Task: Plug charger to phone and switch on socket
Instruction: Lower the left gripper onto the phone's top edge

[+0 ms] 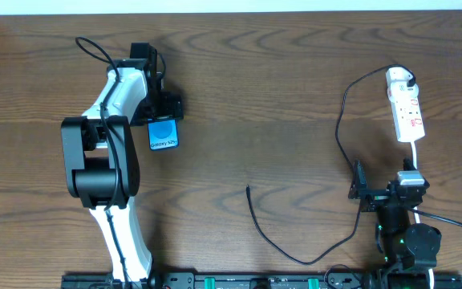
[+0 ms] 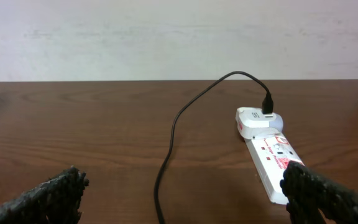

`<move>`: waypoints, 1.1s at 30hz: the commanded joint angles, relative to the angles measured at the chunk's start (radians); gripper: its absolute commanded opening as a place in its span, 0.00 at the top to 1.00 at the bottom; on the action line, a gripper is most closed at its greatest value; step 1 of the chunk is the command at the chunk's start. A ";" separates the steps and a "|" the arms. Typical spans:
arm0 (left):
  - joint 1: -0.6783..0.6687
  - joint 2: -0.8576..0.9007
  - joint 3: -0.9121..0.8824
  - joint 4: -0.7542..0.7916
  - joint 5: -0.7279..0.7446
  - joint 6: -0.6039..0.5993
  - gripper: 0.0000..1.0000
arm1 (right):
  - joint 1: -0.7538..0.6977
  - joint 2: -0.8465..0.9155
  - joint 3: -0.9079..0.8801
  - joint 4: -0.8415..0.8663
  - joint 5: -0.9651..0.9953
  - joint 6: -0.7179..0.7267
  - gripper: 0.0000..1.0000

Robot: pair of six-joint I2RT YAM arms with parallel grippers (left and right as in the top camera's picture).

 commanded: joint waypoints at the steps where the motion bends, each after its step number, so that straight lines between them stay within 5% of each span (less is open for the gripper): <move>1: 0.001 0.013 -0.011 0.006 -0.012 -0.009 0.01 | 0.007 -0.006 -0.002 -0.004 0.004 0.006 0.01; 33: 0.001 0.013 -0.060 0.043 -0.016 -0.009 0.02 | 0.007 -0.006 -0.002 -0.004 0.004 0.006 0.01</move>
